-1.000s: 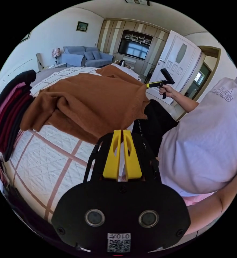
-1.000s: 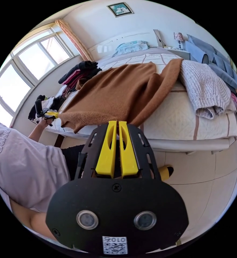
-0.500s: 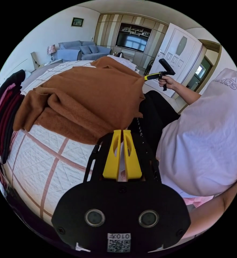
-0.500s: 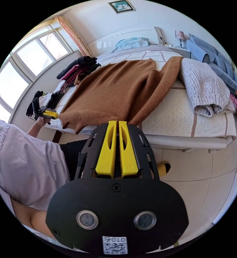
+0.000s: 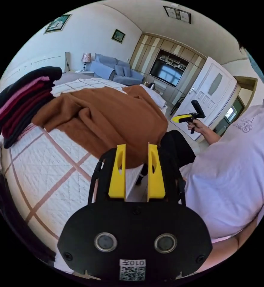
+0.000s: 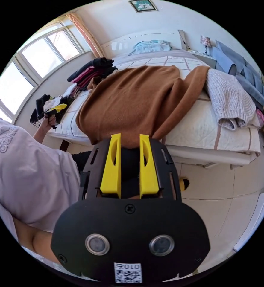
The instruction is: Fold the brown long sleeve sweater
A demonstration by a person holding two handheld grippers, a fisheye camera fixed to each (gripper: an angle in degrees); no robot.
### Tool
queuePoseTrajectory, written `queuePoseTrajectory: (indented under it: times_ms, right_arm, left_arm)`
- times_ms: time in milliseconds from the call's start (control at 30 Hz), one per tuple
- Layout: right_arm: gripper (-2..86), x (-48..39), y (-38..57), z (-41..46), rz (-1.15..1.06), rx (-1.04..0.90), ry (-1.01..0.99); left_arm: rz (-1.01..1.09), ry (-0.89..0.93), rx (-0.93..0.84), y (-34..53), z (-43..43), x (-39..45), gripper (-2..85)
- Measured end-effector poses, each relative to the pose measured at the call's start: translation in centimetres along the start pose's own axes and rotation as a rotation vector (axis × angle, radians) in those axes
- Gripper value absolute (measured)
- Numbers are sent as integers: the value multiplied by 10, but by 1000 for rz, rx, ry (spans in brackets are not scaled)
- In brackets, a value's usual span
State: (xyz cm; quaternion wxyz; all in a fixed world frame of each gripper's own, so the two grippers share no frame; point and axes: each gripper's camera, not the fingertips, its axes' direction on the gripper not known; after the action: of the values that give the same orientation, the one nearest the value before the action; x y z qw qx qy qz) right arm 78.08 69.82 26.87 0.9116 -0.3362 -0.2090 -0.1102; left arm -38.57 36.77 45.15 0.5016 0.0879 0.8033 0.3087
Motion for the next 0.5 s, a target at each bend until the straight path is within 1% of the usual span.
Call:
queuePoseTrajectory:
  times_ms: [33,67,100,133,167,200,233,267,333,367,433,467,500]
  right_arm:
    - [79,-1,9,-13,16,68,-6]
    - [79,-1,17,-25,40,145,-12]
    - [79,-1,20,-31,54,182,-15]
    - [80,0,26,-41,82,244,-19]
    - [80,2,29,-48,111,289,-24]
    - [80,2,30,-51,120,306,-31]
    - [79,3,31,-54,129,329,-55]
    - [78,3,32,-56,128,340,-86]
    - [74,2,32,-59,120,343,-123]
    - [70,-1,34,-62,113,356,-120]
    - [65,-7,37,-64,96,368,-88]
    - [63,-10,38,-65,94,366,-69]
    - [62,-11,39,-64,95,362,-66]
  left_arm:
    - [-3,-49,80,-8,-24,-5,114]
    - [-8,-94,107,-13,-35,-8,118]
    - [-20,-233,117,-25,-49,-15,129]
    - [12,-401,84,-39,-51,-20,140]
    - [37,-487,57,-47,-48,-23,146]
    - [111,-620,1,-61,-34,-32,157]
    - [202,-686,-50,-75,-14,-43,167]
    - [246,-694,-79,-82,-3,-49,169]
    - [388,-624,-185,-105,40,-75,176]
    - [404,-604,-215,-111,51,-81,177]
    - [406,-632,-315,-132,85,-102,157]
    - [394,-630,-314,-137,90,-106,148]
    - [361,-584,-299,-144,96,-115,120]
